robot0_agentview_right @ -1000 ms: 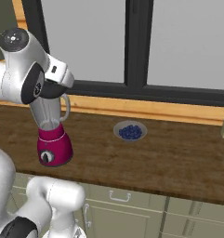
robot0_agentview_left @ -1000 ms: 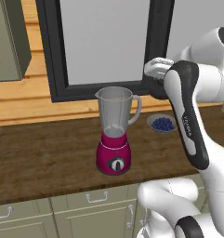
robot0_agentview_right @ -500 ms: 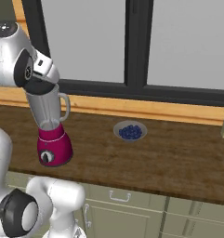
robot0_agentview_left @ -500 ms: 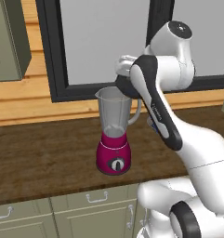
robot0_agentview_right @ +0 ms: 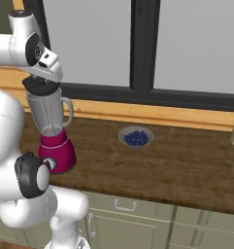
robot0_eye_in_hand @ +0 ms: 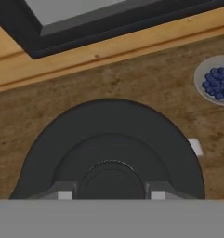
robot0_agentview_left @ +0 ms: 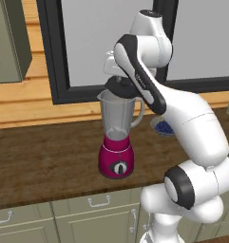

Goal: Close the lid blender by securely placing the lid on top.

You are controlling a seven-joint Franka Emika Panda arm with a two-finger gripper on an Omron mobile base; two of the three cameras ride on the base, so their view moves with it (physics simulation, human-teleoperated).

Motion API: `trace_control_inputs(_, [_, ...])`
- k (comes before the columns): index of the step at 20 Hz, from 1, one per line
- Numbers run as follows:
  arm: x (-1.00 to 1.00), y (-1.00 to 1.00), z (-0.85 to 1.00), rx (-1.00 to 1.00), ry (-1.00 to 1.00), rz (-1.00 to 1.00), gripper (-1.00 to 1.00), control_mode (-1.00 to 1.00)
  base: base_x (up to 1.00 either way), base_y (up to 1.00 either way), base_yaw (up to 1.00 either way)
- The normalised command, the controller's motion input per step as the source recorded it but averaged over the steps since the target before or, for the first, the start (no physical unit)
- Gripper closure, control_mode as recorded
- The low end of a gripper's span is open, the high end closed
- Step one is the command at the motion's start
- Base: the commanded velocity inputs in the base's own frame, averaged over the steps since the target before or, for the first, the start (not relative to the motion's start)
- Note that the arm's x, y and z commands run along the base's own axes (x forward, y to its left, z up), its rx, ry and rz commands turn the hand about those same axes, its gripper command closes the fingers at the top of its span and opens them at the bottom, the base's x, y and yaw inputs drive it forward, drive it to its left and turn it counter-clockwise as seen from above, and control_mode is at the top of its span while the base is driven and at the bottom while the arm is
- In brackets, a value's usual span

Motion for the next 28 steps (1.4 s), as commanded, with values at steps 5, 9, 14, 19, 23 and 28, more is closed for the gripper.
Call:
trace_control_inputs(5, [0.01,0.01,-0.32,0.0,0.08,0.0,1.0,-1.0,0.0,0.0,0.0])
trace_control_inputs(9, [0.0,0.04,-0.31,0.0,0.03,0.0,1.0,-1.0,0.0,0.0,0.0])
trace_control_inputs(14, [0.0,0.05,-0.13,0.0,0.0,0.0,1.0,-1.0,0.0,0.0,0.0])
trace_control_inputs(19, [0.06,0.11,0.0,0.0,-0.02,0.0,1.0,-1.0,0.0,0.0,0.0])
trace_control_inputs(23, [0.23,0.22,0.0,0.0,-0.01,0.0,1.0,-1.0,0.0,0.0,0.0])
trace_control_inputs(28, [0.25,0.21,0.0,0.0,-0.05,0.0,1.0,-1.0,0.0,0.0,0.0])
